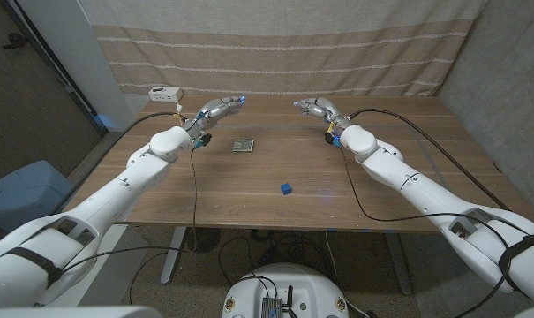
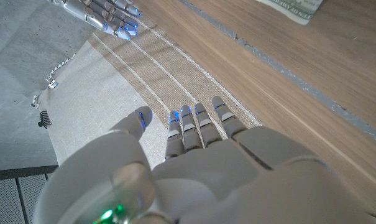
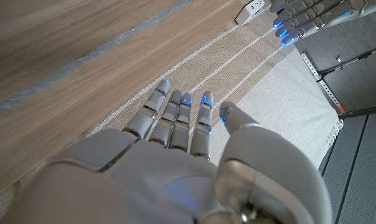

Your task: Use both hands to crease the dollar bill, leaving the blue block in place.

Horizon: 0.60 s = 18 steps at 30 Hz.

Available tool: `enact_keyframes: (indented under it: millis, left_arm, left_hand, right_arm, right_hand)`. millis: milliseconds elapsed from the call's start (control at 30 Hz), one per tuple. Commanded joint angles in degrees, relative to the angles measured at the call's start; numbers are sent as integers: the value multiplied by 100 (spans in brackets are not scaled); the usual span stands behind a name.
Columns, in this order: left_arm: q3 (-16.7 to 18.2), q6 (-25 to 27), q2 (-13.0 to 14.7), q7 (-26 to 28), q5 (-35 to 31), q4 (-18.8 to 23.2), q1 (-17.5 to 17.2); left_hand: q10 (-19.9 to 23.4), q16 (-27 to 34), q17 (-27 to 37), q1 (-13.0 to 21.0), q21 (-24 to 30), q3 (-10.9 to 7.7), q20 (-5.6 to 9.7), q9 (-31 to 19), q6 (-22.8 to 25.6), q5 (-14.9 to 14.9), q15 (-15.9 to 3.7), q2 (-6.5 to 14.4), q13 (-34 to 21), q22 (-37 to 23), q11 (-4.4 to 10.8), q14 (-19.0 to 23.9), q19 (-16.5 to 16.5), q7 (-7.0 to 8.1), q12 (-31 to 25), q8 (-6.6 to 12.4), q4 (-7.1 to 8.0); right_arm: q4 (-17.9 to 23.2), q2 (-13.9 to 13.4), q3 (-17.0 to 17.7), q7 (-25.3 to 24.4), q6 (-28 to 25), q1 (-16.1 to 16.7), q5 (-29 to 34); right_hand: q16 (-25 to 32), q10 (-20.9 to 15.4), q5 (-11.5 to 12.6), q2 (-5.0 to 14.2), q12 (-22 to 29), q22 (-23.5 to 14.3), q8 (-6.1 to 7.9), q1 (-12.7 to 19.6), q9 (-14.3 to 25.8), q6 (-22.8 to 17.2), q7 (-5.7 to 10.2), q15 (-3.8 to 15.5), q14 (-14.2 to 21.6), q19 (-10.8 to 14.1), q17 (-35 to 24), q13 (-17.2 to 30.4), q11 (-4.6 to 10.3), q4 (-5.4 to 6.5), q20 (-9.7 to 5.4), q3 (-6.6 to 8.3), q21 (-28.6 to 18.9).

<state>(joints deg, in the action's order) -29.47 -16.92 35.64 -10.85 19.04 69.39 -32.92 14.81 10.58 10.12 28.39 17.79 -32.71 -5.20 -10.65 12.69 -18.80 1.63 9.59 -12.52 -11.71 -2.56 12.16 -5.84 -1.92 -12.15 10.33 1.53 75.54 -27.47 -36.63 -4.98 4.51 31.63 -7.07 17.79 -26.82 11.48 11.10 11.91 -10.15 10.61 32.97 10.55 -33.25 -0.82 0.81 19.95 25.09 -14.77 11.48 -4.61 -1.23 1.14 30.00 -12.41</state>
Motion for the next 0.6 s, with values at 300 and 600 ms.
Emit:
enact_keyframes:
  millis: [300,600]
  left_arm:
    - [-101,-1002,-655,-870,392,-1765,720]
    - [-59,-1214,-773,-1035,535,-2150,832]
  left_hand:
    - [-115,-26,10,-78,37,-53,55,-6,-81,87,50,-3,2,-17,-37,-121,-22,61,21,-2,-18]
    - [-169,-32,5,-123,29,-64,88,-1,-136,141,52,-13,13,-15,-37,-176,0,101,32,-3,-31]
  right_arm:
    - [558,-11,340,-636,-402,479,-400]
    - [398,111,391,-788,-268,447,-485]
  right_hand:
    - [19,-16,29,-6,20,-14,26,-12,13,4,-65,-45,2,27,-22,8,-52,48,21,-4,-18]
    - [10,-12,31,-20,16,-14,21,-9,12,12,-78,-61,-15,24,-20,8,-64,36,32,-8,-15]
